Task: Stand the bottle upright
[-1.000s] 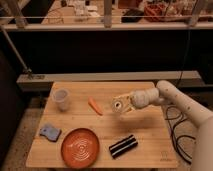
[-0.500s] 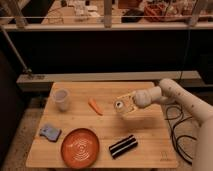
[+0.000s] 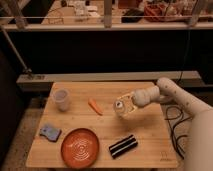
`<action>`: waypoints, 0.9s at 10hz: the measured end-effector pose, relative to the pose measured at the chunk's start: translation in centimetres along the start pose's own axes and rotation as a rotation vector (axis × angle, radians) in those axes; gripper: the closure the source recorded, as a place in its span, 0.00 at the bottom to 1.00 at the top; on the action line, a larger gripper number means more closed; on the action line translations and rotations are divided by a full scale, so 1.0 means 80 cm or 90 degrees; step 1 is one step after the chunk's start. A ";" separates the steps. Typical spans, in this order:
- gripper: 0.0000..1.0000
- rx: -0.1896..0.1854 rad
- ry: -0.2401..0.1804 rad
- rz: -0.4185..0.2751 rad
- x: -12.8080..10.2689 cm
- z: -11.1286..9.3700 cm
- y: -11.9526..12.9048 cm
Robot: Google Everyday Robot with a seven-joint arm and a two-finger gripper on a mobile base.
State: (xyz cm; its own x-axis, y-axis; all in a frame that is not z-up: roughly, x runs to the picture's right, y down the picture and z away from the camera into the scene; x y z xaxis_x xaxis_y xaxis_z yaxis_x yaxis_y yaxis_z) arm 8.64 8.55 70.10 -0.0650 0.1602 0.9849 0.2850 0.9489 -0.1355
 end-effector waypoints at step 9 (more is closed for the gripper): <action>0.95 -0.051 0.037 0.086 0.013 -0.013 0.015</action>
State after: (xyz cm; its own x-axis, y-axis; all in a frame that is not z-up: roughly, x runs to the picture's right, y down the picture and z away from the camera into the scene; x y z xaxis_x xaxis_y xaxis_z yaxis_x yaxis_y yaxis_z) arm 9.95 9.57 71.06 0.0339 0.2669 0.9631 0.3636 0.8944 -0.2606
